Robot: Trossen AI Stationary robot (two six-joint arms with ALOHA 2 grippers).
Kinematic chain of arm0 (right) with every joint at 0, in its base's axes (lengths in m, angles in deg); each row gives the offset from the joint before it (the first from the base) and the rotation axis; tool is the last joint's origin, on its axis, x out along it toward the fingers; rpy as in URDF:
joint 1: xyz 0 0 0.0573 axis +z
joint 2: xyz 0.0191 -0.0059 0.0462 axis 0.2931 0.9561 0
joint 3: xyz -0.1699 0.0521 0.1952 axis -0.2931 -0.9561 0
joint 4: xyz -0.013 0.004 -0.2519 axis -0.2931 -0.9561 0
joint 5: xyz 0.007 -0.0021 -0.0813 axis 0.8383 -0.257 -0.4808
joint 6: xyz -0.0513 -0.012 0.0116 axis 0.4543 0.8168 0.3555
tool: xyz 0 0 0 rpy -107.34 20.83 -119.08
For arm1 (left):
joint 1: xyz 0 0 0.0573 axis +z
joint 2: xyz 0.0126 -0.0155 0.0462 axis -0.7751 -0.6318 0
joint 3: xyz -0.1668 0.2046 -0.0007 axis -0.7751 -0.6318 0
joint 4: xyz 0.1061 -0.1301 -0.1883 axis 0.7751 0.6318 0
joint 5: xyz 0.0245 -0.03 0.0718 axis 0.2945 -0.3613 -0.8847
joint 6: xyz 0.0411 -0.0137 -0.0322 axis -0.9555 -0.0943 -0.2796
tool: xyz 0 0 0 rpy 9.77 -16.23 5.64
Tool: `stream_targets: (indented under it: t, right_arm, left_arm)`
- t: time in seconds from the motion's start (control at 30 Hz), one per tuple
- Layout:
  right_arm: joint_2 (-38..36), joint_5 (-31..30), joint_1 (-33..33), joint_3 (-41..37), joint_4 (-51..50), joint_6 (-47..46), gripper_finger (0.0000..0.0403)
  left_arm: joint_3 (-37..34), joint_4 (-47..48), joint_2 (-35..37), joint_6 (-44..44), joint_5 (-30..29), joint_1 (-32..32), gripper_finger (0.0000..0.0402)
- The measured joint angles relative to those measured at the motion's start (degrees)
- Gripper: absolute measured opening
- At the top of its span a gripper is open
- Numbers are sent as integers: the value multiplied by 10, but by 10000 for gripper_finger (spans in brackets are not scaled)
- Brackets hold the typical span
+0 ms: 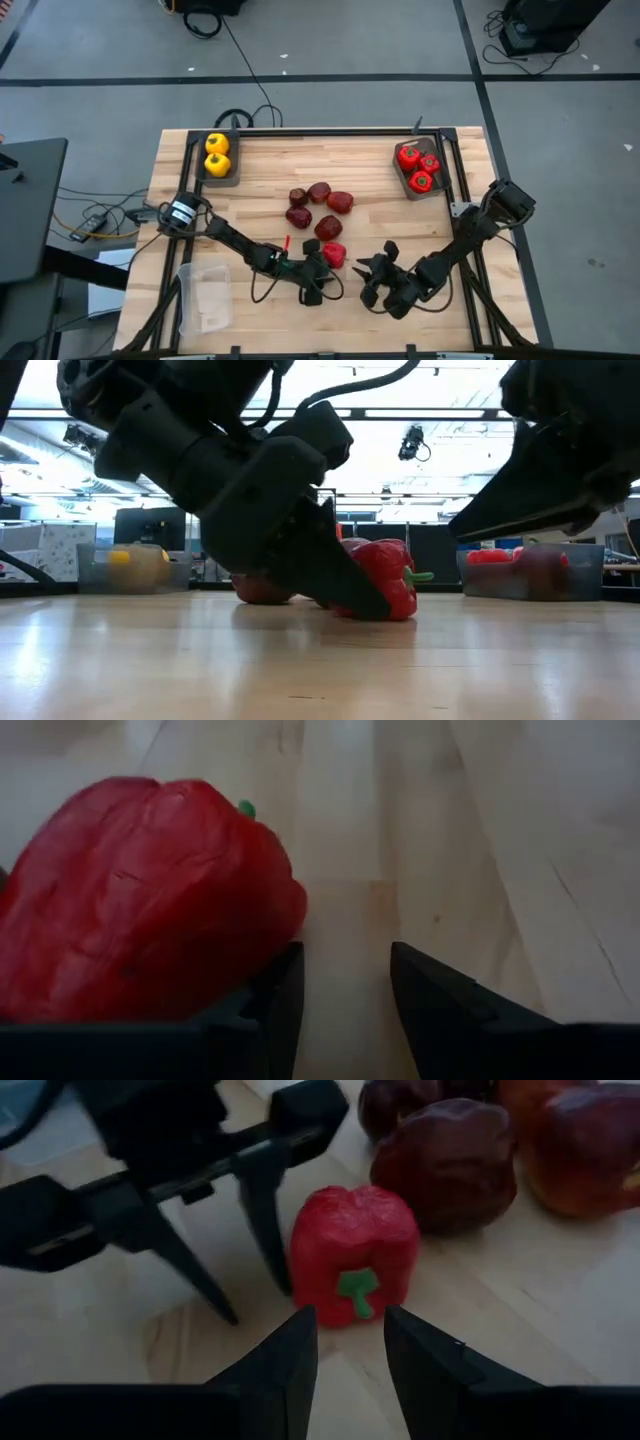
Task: Sort produce into baskets
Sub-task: Put the red bell pepper into the right black transparent bin
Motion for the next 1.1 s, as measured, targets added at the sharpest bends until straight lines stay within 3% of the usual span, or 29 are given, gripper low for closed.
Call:
stream_targets:
  t: [0.2,0.5,0.63,0.93,1.1]
  right_arm:
    - [0,7,7,0,-6,23,138]
    - [0,-5,-11,-19,-2,42,203]
    - [0,55,-39,-56,60,53,202]
    - [0,94,-62,-161,334,134,178]
    - [0,113,-82,-170,366,147,162]
  left_arm:
    - [1,-9,-7,2,0,5,156]
    - [1,-14,-7,12,0,1,156]
    - [1,-14,-7,13,0,2,156]
    - [1,-12,-6,13,0,2,156]
    - [1,-13,-6,5,0,5,156]
